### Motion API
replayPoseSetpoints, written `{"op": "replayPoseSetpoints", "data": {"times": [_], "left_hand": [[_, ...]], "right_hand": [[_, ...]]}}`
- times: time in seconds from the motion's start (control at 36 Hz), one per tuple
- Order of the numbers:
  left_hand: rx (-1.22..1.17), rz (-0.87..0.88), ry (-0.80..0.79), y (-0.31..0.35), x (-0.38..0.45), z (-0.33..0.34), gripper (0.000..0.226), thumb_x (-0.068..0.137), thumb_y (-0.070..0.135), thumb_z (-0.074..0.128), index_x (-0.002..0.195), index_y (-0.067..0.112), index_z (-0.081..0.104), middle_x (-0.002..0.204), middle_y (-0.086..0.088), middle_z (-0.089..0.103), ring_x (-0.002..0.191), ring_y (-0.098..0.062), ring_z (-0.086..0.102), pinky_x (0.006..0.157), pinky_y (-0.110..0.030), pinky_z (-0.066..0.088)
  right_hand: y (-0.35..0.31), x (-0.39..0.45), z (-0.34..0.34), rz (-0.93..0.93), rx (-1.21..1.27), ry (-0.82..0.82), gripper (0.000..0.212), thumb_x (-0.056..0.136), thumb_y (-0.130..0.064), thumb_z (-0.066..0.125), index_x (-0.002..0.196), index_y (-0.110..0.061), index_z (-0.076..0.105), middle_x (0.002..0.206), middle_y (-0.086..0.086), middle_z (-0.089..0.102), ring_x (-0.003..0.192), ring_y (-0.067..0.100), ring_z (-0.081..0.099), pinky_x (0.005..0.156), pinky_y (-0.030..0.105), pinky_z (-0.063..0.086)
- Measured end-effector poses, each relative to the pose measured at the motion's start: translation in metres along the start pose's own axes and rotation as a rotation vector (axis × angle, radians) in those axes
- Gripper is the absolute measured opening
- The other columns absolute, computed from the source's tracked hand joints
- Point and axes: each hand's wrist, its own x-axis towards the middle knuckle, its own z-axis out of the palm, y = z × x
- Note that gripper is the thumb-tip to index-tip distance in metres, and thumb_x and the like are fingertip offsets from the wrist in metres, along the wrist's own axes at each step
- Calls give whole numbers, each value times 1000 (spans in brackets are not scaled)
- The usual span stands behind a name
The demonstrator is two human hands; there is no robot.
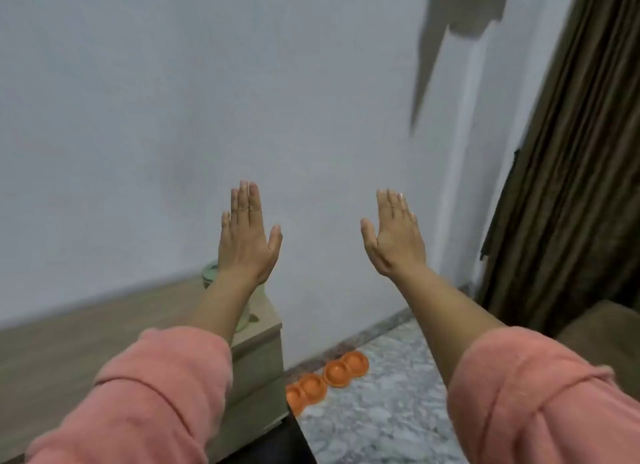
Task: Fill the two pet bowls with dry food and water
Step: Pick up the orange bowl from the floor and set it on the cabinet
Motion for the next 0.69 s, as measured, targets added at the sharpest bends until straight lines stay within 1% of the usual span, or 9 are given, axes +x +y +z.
{"op": "replayPoseSetpoints", "data": {"times": [0.17, 0.42, 0.56, 0.69], "left_hand": [[-30, -46, -88, 37, -1, 64, 74, 99, 33, 35, 152, 11, -13, 161, -4, -17, 149, -18, -16, 122, -39, -2], [-14, -207, -150, 78, 9, 165, 73, 100, 33, 34, 152, 9, -10, 161, -6, -14, 149, -20, -13, 122, -38, 0], [40, -254, -204, 79, 6, 209, 74, 99, 31, 38, 153, 7, -7, 162, -9, -9, 150, -22, -9, 122, -37, -1], [49, -351, -228, 66, 9, 247, 75, 98, 30, 41, 153, 7, -4, 162, -9, -6, 150, -22, -7, 121, -38, 1]], "right_hand": [[67, 12, 13, 62, -35, -101, 62, 101, -38, 27, 154, -14, 7, 162, 3, 3, 150, 18, -3, 122, 35, 2], [166, 57, 48, 23, -50, -264, 62, 101, -38, 28, 154, -13, 9, 162, 5, 5, 149, 19, 0, 122, 36, 5], [202, 73, 78, 24, -33, -358, 61, 101, -37, 29, 153, -13, 9, 162, 6, 5, 149, 20, 0, 122, 36, 5], [224, 89, 118, 6, -18, -457, 61, 101, -37, 29, 153, -13, 8, 161, 6, 5, 149, 20, 0, 122, 36, 6]]}}
